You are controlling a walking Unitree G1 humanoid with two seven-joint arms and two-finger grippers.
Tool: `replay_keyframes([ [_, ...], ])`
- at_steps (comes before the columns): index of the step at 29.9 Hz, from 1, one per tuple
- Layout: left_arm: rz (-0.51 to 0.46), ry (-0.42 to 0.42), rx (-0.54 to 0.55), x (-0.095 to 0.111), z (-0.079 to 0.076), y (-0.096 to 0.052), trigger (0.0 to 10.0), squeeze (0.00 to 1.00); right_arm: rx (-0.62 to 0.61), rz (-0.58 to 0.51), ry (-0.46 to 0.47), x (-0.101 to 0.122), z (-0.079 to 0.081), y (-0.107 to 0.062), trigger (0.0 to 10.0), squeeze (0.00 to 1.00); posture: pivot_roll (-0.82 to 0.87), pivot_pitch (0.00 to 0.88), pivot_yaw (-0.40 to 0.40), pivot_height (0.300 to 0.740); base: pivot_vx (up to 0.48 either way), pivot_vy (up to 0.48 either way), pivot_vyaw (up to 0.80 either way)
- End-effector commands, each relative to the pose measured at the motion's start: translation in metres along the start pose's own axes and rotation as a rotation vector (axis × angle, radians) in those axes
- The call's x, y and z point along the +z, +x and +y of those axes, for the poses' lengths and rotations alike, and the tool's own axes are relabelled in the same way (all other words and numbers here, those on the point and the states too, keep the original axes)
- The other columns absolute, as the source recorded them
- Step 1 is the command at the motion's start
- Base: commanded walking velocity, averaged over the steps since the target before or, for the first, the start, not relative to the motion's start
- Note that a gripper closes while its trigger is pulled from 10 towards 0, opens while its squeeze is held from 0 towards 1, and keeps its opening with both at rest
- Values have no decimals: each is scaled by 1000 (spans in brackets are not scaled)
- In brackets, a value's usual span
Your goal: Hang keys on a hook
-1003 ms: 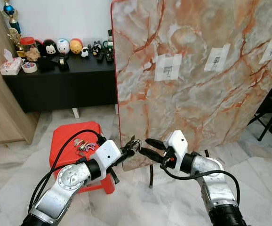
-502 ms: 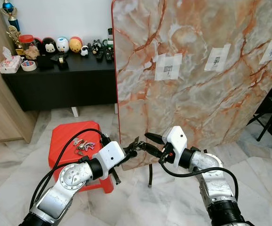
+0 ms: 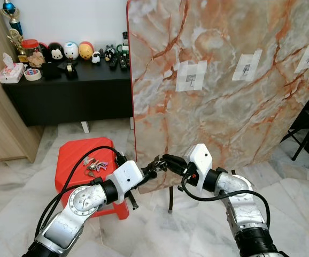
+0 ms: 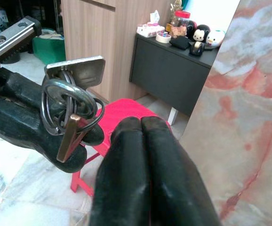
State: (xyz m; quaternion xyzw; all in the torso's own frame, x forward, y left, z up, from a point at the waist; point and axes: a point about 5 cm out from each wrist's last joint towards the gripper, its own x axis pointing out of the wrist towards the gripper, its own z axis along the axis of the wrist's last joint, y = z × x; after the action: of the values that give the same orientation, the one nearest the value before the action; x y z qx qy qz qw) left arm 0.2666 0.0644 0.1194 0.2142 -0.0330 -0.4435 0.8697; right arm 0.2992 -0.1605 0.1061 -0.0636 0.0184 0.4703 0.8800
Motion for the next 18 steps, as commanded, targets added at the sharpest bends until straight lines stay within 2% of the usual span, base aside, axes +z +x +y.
replay_keyframes([
  [1,-24,32,-12,8,0,3,10000,0,-2,-7,-16,4,-4,1,0,0,91,0,-94,740,0,0,0],
  [12,8,48,-6,2,-1,2,10000,0,-18,4,-36,4,-7,-2,0,0,90,0,-96,740,0,0,0],
  [14,60,91,41,-5,5,1,10000,0,-22,13,-42,4,-9,-4,0,0,90,0,-96,740,0,0,0],
  [18,87,120,101,-10,15,-1,10000,0,-28,30,-50,2,-10,-6,0,0,88,0,-96,740,0,0,0],
])
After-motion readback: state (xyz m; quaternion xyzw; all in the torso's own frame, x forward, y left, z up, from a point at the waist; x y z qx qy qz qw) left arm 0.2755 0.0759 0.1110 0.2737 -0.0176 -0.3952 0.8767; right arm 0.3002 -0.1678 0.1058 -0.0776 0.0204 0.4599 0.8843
